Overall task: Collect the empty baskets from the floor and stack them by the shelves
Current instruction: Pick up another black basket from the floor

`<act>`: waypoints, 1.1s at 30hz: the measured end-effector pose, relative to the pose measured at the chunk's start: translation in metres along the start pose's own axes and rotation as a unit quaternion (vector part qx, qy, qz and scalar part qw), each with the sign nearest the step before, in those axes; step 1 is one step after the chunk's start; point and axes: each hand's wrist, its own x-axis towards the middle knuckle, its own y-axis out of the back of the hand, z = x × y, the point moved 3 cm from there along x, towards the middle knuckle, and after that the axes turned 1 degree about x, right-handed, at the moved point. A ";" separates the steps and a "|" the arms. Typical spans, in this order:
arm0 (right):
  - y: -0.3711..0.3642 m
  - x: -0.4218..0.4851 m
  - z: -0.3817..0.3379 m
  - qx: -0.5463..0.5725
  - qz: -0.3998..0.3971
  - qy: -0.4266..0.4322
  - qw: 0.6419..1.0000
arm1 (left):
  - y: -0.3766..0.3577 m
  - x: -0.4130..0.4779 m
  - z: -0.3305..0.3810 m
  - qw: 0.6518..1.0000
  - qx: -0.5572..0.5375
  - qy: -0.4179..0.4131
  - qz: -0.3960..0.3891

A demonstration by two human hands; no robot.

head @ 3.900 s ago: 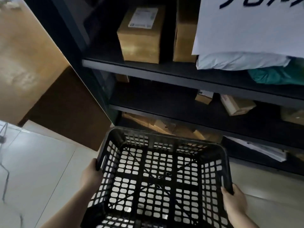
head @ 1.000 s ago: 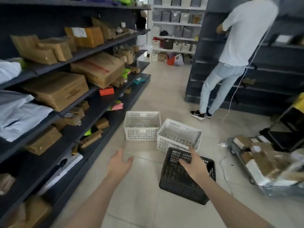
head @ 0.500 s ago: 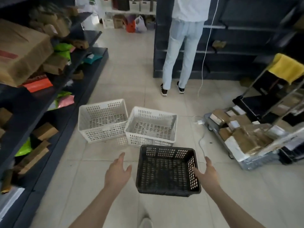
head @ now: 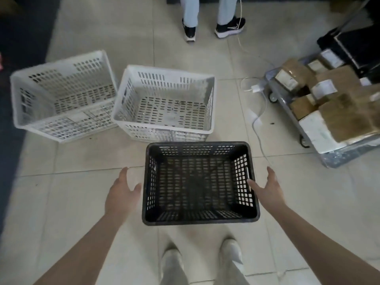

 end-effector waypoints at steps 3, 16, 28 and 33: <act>-0.035 0.054 0.037 -0.029 -0.012 -0.018 0.999 | -0.053 0.043 -0.022 0.999 0.030 0.013 0.001; -0.124 0.177 0.120 0.043 0.078 0.037 0.995 | -0.184 0.146 -0.069 0.992 0.014 -0.014 0.124; -0.063 0.100 0.080 0.033 0.081 0.075 0.993 | -0.101 0.062 -0.068 0.990 -0.020 0.007 0.142; -0.010 0.042 0.011 0.018 0.064 0.103 0.992 | 0.003 0.000 -0.053 0.987 -0.013 0.029 0.159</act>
